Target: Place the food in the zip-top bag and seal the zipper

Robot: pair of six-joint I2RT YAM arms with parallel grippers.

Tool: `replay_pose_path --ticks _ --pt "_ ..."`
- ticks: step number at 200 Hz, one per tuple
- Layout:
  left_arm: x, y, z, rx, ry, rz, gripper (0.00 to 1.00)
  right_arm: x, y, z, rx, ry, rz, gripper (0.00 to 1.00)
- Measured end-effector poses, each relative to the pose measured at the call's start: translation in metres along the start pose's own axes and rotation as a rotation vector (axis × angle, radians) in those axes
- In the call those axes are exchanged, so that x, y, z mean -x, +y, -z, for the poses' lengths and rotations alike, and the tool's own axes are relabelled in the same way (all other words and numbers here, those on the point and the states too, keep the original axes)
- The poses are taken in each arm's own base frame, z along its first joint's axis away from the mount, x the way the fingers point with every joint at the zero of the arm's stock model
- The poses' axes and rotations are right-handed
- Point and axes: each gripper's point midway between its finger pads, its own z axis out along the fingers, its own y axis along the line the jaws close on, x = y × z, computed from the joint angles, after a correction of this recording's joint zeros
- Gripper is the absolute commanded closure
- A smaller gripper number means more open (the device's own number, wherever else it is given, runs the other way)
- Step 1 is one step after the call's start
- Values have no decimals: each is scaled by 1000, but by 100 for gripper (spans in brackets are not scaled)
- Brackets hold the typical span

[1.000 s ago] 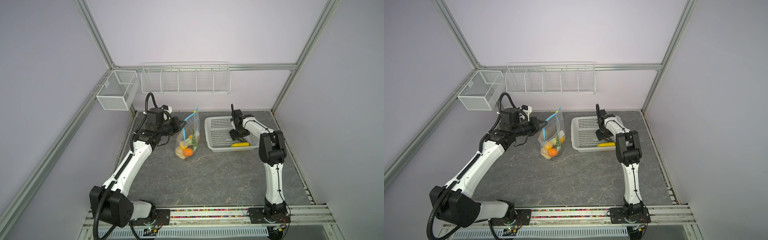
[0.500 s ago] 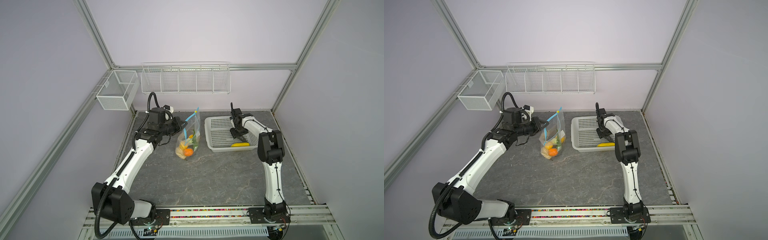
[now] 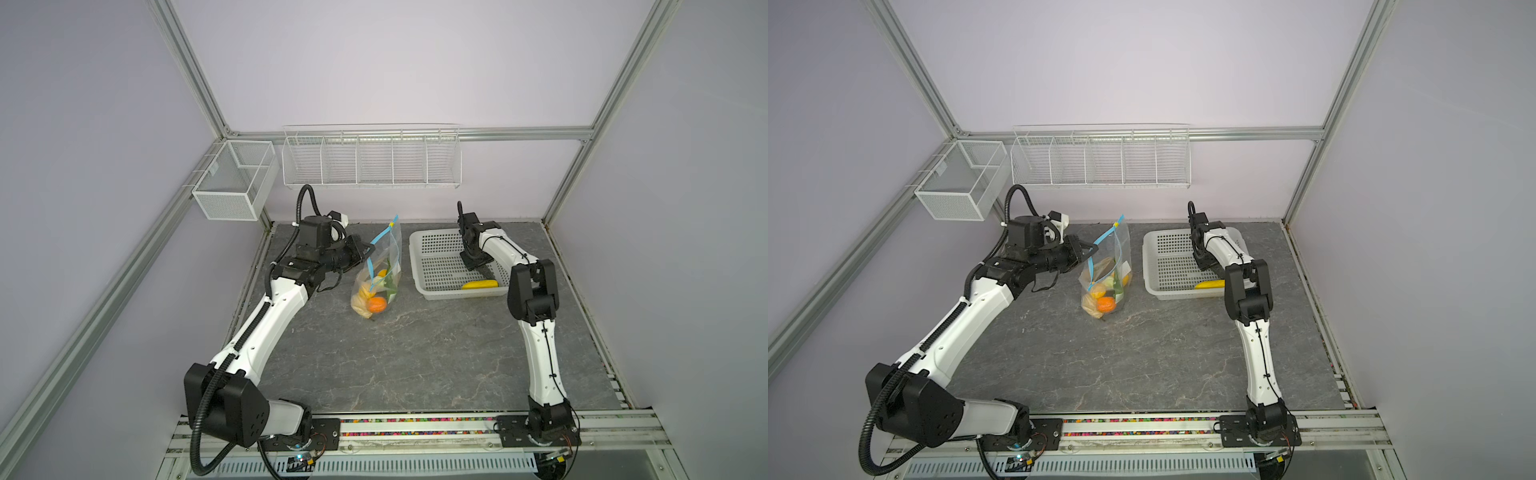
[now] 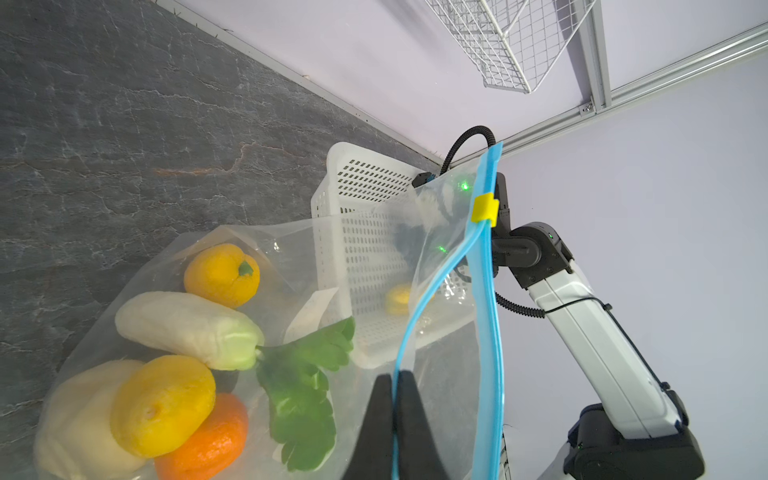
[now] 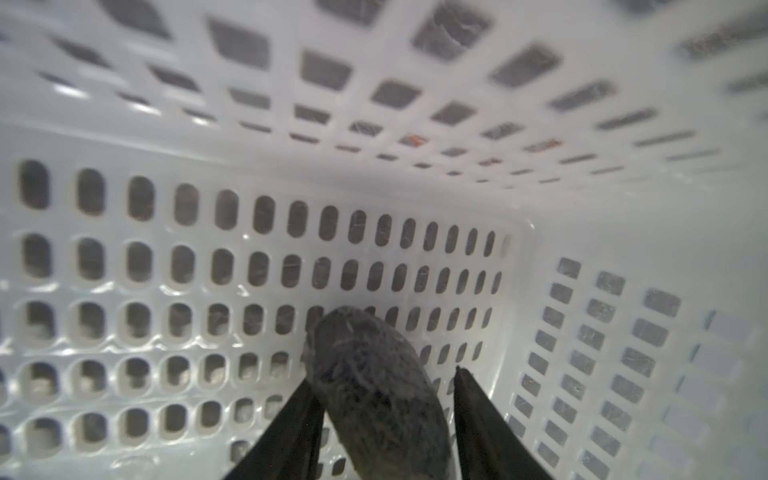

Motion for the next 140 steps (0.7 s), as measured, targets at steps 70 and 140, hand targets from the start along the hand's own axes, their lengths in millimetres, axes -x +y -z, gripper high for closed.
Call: replay_pose_path --ticks 70,140 --pt "-7 3 5 -2 -7 -1 100 7 -14 12 -54 -15 -69 62" --pt "-21 9 9 -10 7 18 100 -1 -26 19 -85 19 -177 71"
